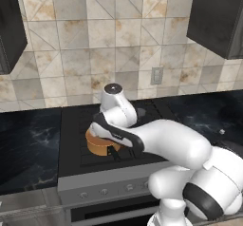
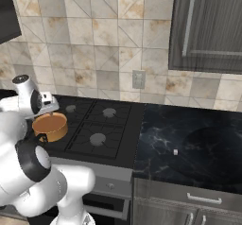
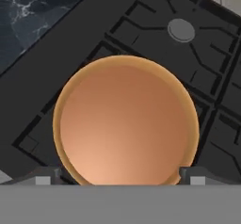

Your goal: Pick up the sugar cube(s) and place them in the saucepan with hot chocolate.

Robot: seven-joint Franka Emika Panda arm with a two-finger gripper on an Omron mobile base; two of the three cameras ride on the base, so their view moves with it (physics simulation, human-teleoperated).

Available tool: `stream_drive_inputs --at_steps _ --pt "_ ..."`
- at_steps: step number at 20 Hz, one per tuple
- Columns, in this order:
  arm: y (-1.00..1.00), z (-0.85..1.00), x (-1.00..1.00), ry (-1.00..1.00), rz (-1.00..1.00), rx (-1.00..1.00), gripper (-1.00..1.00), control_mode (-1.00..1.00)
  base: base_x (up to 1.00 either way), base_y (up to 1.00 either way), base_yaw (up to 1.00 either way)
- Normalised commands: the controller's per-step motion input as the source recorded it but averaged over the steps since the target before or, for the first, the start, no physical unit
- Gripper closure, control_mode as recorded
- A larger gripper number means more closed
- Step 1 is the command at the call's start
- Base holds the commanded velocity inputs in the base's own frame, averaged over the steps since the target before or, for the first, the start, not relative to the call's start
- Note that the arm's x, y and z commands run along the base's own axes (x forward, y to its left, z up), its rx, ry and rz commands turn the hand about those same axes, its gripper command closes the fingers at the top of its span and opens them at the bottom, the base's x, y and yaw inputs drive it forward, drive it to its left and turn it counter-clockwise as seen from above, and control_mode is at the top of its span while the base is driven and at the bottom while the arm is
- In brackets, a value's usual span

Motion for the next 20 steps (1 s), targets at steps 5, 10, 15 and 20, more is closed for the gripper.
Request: stream_drive_inputs --at_steps 5,10,15,20 --pt "-0.41 0.26 -0.1 -0.17 0.0 0.08 -1.0 -1.0 0.0 0.0 0.0" --pt "-0.67 0.2 0.0 -0.05 0.0 0.1 -1.0 -1.0 0.0 0.0 0.0" --pt "-0.87 0.28 0.19 0.0 -0.04 0.05 -1.0 -1.0 0.0 0.0 0.0" --pt "-0.81 0.49 0.31 0.0 -0.06 0.0 -1.0 -1.0 0.0 0.0 0.0"
